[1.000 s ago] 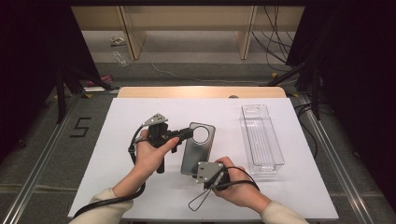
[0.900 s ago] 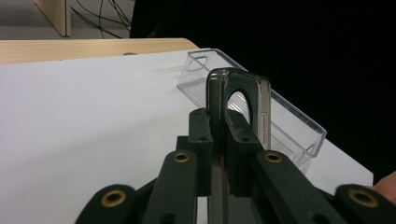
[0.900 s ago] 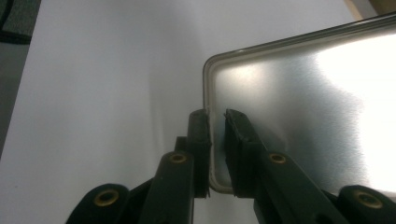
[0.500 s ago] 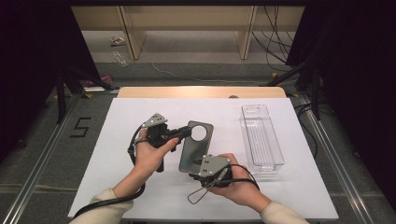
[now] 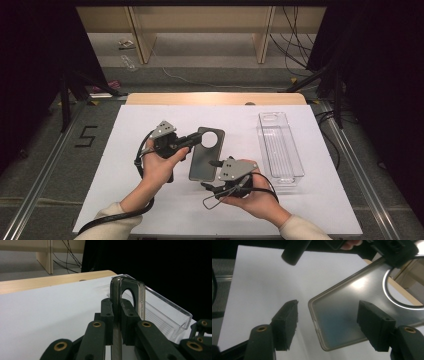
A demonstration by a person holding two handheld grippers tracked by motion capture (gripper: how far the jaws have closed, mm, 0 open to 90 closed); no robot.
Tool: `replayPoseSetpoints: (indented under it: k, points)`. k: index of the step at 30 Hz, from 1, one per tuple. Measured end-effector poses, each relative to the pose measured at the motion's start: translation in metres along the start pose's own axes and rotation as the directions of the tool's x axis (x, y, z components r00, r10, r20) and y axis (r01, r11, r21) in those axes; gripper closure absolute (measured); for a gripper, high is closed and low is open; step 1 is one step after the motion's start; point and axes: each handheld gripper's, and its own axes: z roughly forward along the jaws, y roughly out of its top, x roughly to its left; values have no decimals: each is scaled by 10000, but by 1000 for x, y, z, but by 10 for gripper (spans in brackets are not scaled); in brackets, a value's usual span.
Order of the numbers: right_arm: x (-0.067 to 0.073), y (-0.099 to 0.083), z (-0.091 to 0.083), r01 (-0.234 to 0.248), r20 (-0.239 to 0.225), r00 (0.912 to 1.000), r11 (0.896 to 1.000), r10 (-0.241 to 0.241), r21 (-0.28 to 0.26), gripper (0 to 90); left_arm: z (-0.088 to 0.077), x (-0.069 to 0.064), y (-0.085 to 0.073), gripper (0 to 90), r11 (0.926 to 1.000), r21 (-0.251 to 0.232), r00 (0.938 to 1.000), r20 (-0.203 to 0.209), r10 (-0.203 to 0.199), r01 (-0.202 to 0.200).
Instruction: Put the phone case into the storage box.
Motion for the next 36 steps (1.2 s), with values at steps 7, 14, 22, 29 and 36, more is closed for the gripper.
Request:
replayPoseSetpoints:
  k: [7,14,22,29,36]
  points:
    - [-6,2,-6,-438,484,9978,9980,460,-461,334,-2,0,0,818,9992,-258,9990,-316,306,-314]
    - [-12,1,-12,-868,1087,9895,9933,948,-766,333,-4,-1,-1,818,9983,-334,9979,-444,464,-479]
    - [-23,1,-20,-1325,1672,9747,9857,1486,-1038,324,-6,1,-2,817,9966,-517,9960,-657,604,-638]
    - [-32,0,-22,-1791,1970,9593,9752,2025,-1302,323,-6,1,-3,817,9958,-586,9955,-677,667,-707]
    - [-44,0,-26,-2275,2325,9367,9599,2616,-1636,327,-6,-1,-4,817,9955,-671,9961,-617,630,-672]
